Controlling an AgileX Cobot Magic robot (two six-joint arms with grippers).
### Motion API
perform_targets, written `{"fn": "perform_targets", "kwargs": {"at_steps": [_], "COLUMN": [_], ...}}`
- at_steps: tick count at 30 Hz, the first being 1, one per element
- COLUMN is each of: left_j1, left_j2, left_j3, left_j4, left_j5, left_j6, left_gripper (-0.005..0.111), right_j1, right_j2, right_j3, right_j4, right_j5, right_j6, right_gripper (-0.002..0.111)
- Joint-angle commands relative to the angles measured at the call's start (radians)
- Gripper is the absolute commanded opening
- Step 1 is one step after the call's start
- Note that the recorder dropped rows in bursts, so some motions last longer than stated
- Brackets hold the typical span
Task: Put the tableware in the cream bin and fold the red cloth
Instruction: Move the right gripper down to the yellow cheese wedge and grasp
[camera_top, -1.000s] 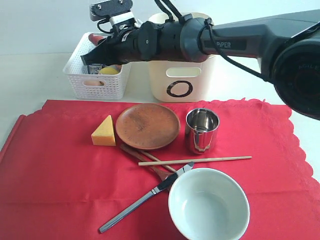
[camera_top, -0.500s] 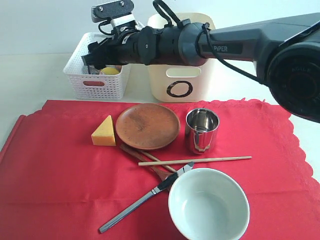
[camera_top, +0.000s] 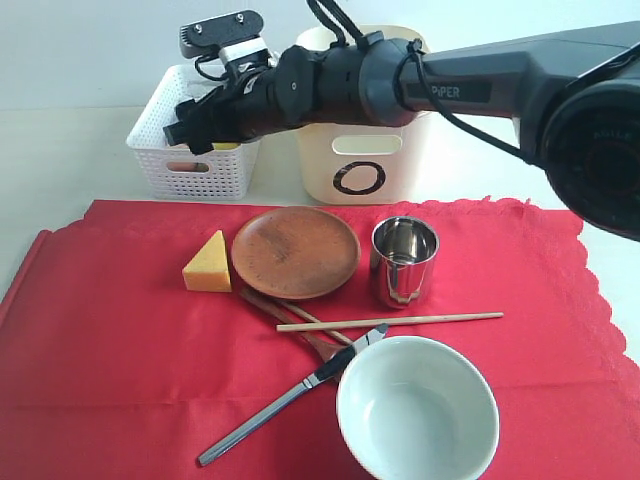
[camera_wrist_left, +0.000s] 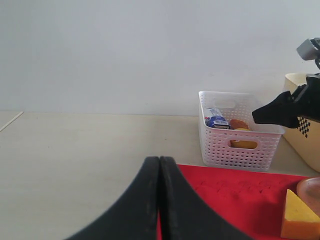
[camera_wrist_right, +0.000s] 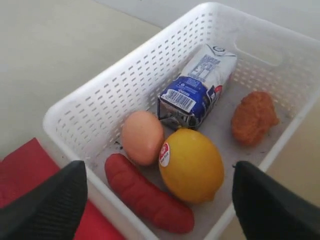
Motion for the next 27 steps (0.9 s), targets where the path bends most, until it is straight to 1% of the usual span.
{"fn": "perform_targets", "kwargs": {"at_steps": [1,8,18,23,27], "left_j1": [0.002,0.002,0.002,0.002,0.002], "left_j2": [-0.006,-0.006,-0.006,-0.006,-0.006], "left_j3": [0.001,0.001,0.001,0.001,0.001], "left_j4": [-0.001,-0.001,-0.001,-0.001,-0.001], "left_j5": [-0.005,-0.005,-0.005,-0.005,-0.005], "left_j6": [-0.003,0.000,-0.002,-0.002,0.000], "left_gripper": [0.001,0.001,0.001,0.001,0.001], "right_j1": [-0.001,-0.001,-0.001,0.005,0.039], "right_j2": [-0.050,-0.112,-0.162,-0.158,-0.158], "right_j3": [-0.004,-0.004,-0.004,0.011,0.043], "right_j4": [-0.011,-0.011,-0.011,0.014,0.027], "right_j5": [0.066,0.210,0.394,0.503,0.543], "right_j6": [-0.018,-0.091,-0.120,-0.225,-0.321], "right_gripper": [0.076,0.076,0.076,0.076,0.076]}}
